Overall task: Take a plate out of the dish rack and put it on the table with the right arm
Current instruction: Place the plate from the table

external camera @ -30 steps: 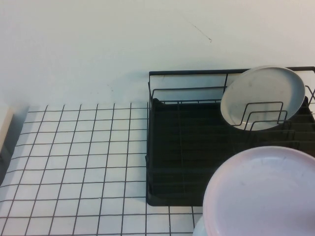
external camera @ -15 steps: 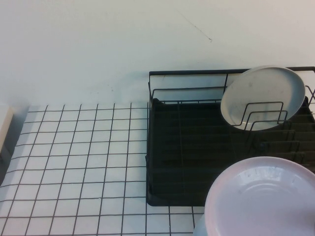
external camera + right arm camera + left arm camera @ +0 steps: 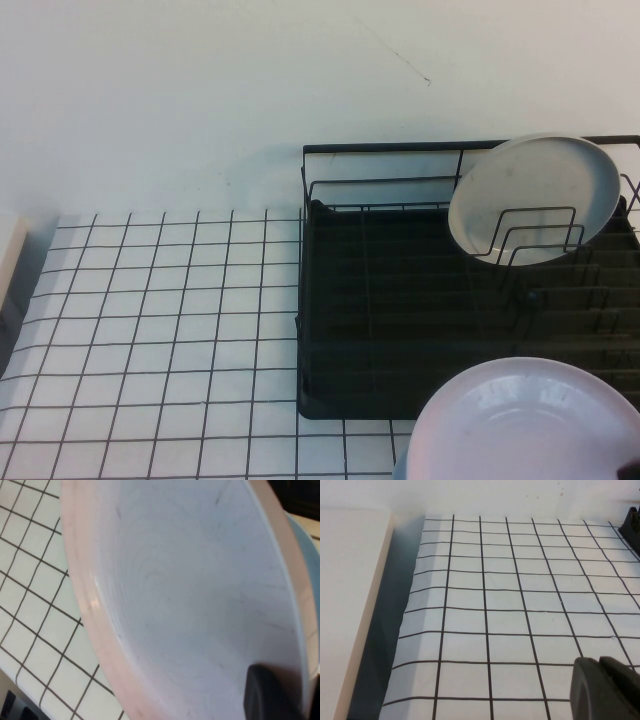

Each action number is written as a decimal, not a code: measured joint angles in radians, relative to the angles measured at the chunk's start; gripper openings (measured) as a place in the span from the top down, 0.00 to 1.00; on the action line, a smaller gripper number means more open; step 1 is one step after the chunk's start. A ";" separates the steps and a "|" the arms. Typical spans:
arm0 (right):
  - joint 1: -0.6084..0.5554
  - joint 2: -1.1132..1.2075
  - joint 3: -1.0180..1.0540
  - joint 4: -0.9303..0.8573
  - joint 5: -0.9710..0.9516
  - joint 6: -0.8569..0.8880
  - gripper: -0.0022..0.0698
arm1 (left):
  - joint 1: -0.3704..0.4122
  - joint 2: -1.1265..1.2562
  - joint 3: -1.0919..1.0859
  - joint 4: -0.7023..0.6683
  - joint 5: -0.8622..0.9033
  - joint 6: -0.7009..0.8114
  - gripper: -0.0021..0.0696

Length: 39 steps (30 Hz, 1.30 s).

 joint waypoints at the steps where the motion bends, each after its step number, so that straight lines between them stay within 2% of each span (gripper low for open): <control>1: 0.000 0.009 0.000 0.004 0.000 -0.014 0.86 | 0.000 0.000 0.000 0.000 0.000 0.000 0.98; 9: 0.002 0.071 0.000 0.025 -0.032 -0.088 0.86 | 0.000 0.000 0.000 0.000 0.000 0.000 0.98; 17: 0.073 0.105 0.000 0.033 -0.106 -0.121 0.84 | 0.000 0.000 0.000 0.000 0.000 0.000 0.98; 21: 0.093 0.123 0.000 0.040 -0.126 -0.122 0.76 | 0.000 0.000 0.000 0.000 0.000 0.000 0.98; 27: 0.100 0.141 0.000 0.044 -0.130 -0.180 0.50 | 0.000 0.000 0.000 0.000 0.000 0.000 0.98; 29: 0.100 0.141 -0.008 0.032 -0.108 -0.211 0.45 | 0.000 0.000 0.000 0.000 0.000 0.000 0.98; 35: 0.100 0.142 -0.130 -0.088 0.017 -0.198 0.42 | 0.000 0.000 0.000 0.000 0.000 0.000 0.98; 39: 0.100 0.146 -0.255 -0.204 0.121 -0.108 0.46 | 0.000 0.000 0.000 0.000 0.000 0.000 0.98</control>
